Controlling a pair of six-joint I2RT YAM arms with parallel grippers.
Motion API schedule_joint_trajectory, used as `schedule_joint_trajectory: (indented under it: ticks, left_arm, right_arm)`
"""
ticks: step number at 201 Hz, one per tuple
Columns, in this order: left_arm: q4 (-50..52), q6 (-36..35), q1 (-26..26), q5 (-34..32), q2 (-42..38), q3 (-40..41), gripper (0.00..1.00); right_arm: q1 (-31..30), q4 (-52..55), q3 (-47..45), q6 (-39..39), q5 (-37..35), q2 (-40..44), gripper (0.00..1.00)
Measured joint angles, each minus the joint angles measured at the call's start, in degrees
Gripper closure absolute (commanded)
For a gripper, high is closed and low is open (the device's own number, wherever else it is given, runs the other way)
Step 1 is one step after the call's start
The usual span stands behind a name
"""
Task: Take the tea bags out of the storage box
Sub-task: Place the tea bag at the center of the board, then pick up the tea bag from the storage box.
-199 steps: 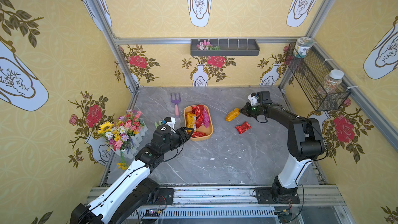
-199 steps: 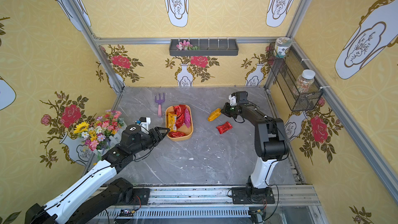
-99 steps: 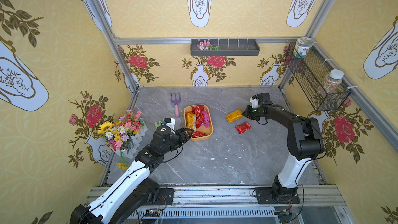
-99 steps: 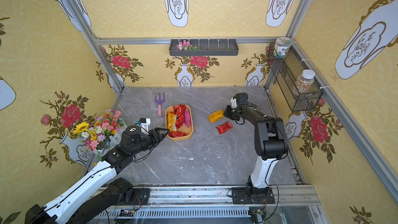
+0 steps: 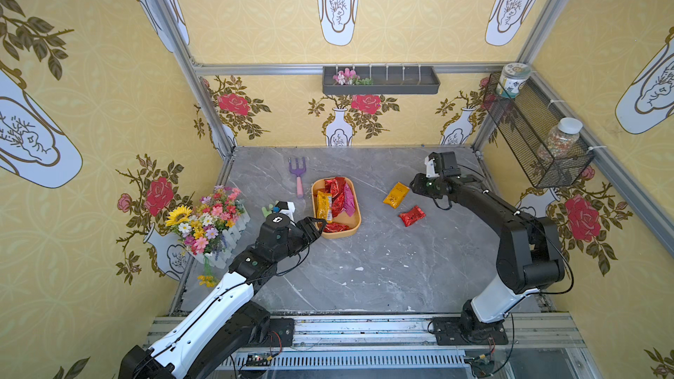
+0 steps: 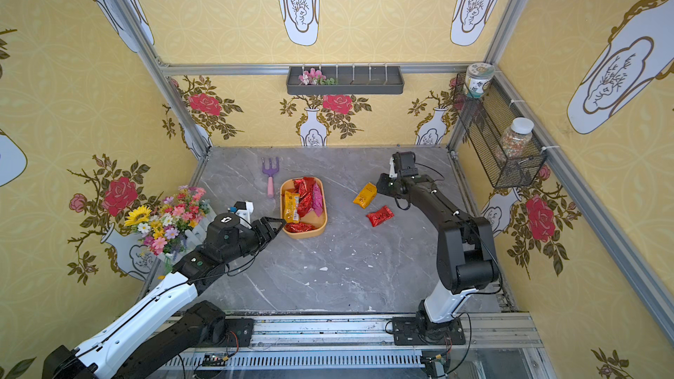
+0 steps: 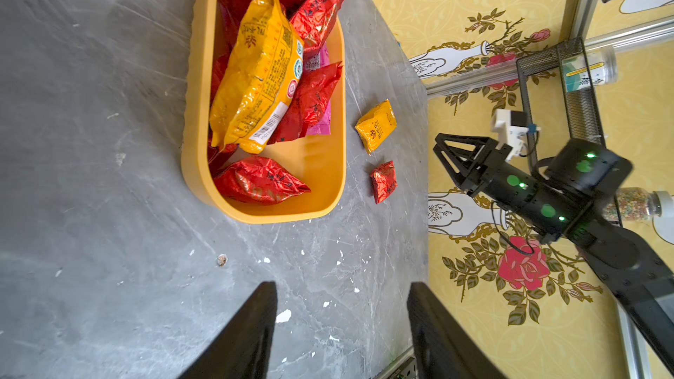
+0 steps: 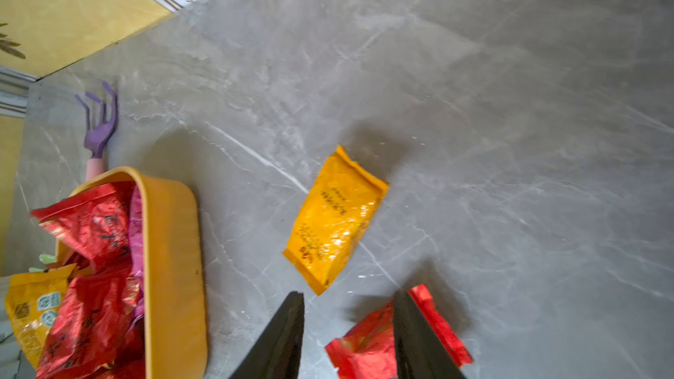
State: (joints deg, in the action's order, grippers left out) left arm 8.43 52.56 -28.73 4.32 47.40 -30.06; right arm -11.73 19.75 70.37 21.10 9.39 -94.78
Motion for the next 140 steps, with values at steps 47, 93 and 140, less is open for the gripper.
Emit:
schedule_joint_trajectory:
  ticks: [47,93,140]
  left_arm:
    - [0.0,0.5,0.3,-0.9,0.3,2.6,0.37]
    - [0.8,1.4,0.7,-1.6,-2.4,5.1,0.37]
    - [1.9,1.5,1.2,-1.6,-5.5,5.9,0.37]
  right_arm:
    - [-14.7,0.5,8.5,1.9,-3.0,-3.3,0.58]
    - [-24.3,1.7,16.8,9.4,-5.2,-12.5,0.50]
    - [-27.6,1.9,21.9,16.3,-6.4,-19.6,0.44]
